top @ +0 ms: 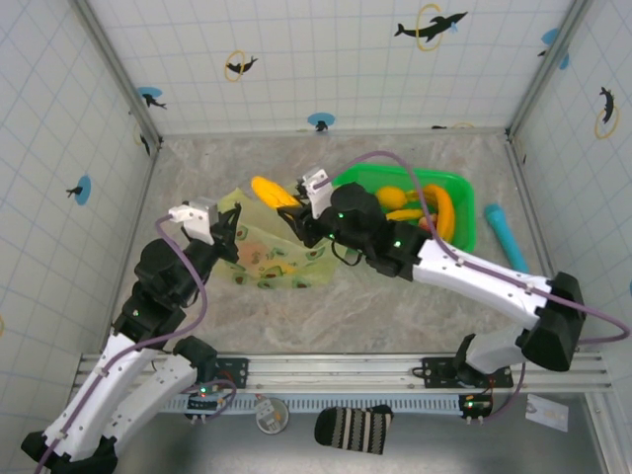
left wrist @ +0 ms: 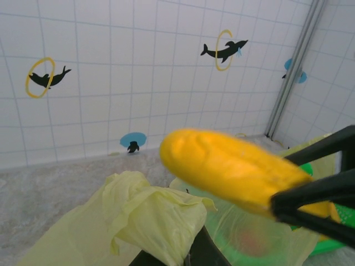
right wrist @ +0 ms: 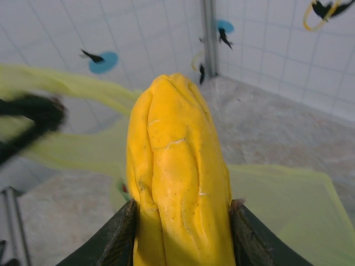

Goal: Place the fake fruits into the plastic bag and tie a complex knot

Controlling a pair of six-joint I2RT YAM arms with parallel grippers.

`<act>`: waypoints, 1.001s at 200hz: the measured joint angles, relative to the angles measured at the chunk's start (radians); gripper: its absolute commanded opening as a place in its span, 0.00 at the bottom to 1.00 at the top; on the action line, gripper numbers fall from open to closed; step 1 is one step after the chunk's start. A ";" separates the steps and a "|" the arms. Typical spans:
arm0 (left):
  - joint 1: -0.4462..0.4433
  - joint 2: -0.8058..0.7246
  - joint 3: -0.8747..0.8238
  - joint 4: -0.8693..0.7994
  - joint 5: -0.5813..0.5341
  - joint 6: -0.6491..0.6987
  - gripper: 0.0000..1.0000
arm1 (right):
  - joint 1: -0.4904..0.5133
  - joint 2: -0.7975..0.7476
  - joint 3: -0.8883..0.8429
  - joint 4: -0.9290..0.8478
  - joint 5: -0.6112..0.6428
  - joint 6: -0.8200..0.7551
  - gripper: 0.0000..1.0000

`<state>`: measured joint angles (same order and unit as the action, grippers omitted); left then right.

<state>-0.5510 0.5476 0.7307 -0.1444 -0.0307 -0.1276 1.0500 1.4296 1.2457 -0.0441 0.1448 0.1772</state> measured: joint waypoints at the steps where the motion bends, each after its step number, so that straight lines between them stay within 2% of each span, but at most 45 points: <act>1: 0.000 0.000 0.000 0.000 0.000 0.000 0.00 | 0.000 0.002 0.000 -0.003 0.003 -0.001 0.37; 39: 0.000 0.000 0.000 0.000 -0.004 0.000 0.00 | 0.017 0.064 0.000 -0.105 0.094 -0.060 0.38; 108: 0.000 0.001 0.000 0.000 -0.005 0.001 0.00 | 0.023 0.066 0.021 -0.252 0.130 -0.118 0.41; 171: 0.000 0.002 0.000 0.003 0.021 0.026 0.00 | 0.024 0.304 0.405 -0.464 0.137 -0.159 0.45; 200: 0.000 0.002 0.000 0.003 0.023 0.026 0.00 | 0.024 0.395 0.496 -0.530 0.114 -0.172 0.46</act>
<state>-0.5510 0.5495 0.7307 -0.1413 -0.0078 -0.1013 1.0744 1.8248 1.7412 -0.5739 0.2588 0.0055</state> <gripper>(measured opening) 0.051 0.465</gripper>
